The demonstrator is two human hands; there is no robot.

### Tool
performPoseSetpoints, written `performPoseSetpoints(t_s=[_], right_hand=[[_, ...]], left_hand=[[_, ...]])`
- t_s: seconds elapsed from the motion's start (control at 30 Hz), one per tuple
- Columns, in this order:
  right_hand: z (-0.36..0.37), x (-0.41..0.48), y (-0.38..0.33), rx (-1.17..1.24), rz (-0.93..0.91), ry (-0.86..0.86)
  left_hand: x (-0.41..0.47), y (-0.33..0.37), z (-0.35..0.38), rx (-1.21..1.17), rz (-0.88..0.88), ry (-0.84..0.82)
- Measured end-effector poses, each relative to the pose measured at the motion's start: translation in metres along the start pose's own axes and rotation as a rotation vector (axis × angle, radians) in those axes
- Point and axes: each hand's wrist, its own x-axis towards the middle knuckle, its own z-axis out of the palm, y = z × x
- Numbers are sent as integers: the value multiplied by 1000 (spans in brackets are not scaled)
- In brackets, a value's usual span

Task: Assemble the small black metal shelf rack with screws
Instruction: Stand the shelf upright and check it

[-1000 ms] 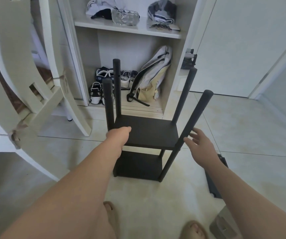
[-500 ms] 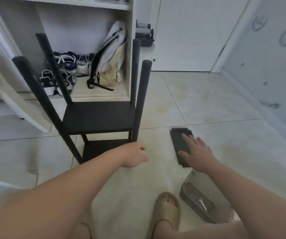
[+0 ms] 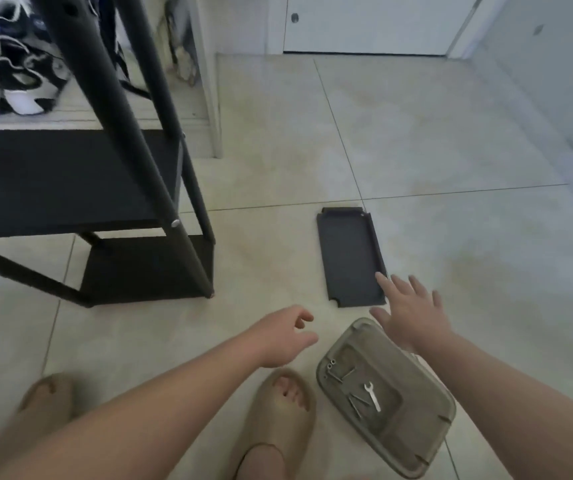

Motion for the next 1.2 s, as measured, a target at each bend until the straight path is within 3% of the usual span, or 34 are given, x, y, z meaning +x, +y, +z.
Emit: performPoseSetpoints(t_s=[0.23, 0.47, 0.63, 0.83, 0.93, 1.0, 1.1, 1.2], right_hand=[[53, 104, 42, 21, 39, -51], [85, 164, 56, 146, 121, -81], [93, 185, 55, 520, 147, -159], [87, 183, 42, 780, 277, -31], [77, 173, 36, 821, 322, 3], [63, 162, 27, 1036, 361, -14], [41, 135, 16, 1364, 408, -152], [19, 100, 10, 1517, 389, -268]], left_hand=[[120, -5, 38, -108, -79, 69], [182, -16, 51, -228, -124, 22], [203, 5, 58, -459, -125, -3], [203, 6, 44, -700, -282, 35], [192, 3, 23, -675, -353, 89], [179, 3, 5, -681, -353, 106], [149, 9, -22, -631, -405, 83], [110, 16, -47, -510, -438, 23]])
